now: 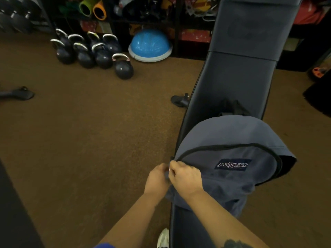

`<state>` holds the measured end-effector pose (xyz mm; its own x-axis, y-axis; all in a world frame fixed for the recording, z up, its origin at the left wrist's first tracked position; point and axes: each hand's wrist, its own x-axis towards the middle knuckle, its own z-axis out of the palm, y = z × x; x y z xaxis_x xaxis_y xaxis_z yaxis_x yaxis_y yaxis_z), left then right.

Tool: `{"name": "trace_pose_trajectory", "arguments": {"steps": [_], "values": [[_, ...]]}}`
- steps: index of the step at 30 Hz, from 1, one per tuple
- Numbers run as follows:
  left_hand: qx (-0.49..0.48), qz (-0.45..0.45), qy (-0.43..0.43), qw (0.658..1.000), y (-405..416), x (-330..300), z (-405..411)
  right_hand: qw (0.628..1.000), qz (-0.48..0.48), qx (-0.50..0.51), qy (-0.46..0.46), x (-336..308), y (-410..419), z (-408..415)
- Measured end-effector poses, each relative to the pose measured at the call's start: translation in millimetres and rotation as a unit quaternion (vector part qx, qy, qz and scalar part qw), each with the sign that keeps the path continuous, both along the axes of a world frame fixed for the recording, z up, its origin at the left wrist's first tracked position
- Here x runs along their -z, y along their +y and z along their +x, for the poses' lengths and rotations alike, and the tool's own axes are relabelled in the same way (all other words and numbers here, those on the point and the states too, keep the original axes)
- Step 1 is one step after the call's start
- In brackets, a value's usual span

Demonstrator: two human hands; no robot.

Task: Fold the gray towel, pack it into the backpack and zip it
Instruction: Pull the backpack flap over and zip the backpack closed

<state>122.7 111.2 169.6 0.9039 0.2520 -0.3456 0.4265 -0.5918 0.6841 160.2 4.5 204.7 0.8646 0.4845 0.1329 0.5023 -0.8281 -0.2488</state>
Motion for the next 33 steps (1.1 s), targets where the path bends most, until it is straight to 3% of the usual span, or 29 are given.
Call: {"name": "trace_pose_trajectory", "arguments": {"steps": [6, 16, 18, 22, 27, 30, 33], "values": [[0.028, 0.093, -0.009, 0.995, -9.1, -1.2, 17.4, 0.999, 0.009, 0.048, -0.017, 1.4, 2.4, 6.2], [0.013, 0.055, 0.011, 0.998, -3.8, -8.3, 28.4, 0.985, 0.081, 0.057, -0.141, 8.4, -21.3, 12.3], [0.032, 0.032, 0.005, 0.999, -0.1, -9.2, 29.8, 0.985, 0.092, 0.06, -0.133, 14.1, -25.0, 8.4], [0.064, 0.008, -0.091, 0.994, 6.3, -17.7, 32.3, 0.986, 0.116, 0.107, -0.06, 21.2, -24.2, 3.8], [0.113, 0.103, -0.15, 0.977, 7.1, -22.4, 28.9, 0.981, 0.125, 0.15, -0.012, 17.5, -14.9, 2.5], [0.113, 0.137, -0.155, 0.972, 6.6, -21.9, 29.0, 0.984, 0.123, 0.126, -0.019, 12.1, -10.9, 2.0], [0.095, 0.107, -0.144, 0.979, 7.5, -22.8, 30.7, 0.988, 0.138, 0.069, -0.031, -1.6, -11.0, 2.9]]}}
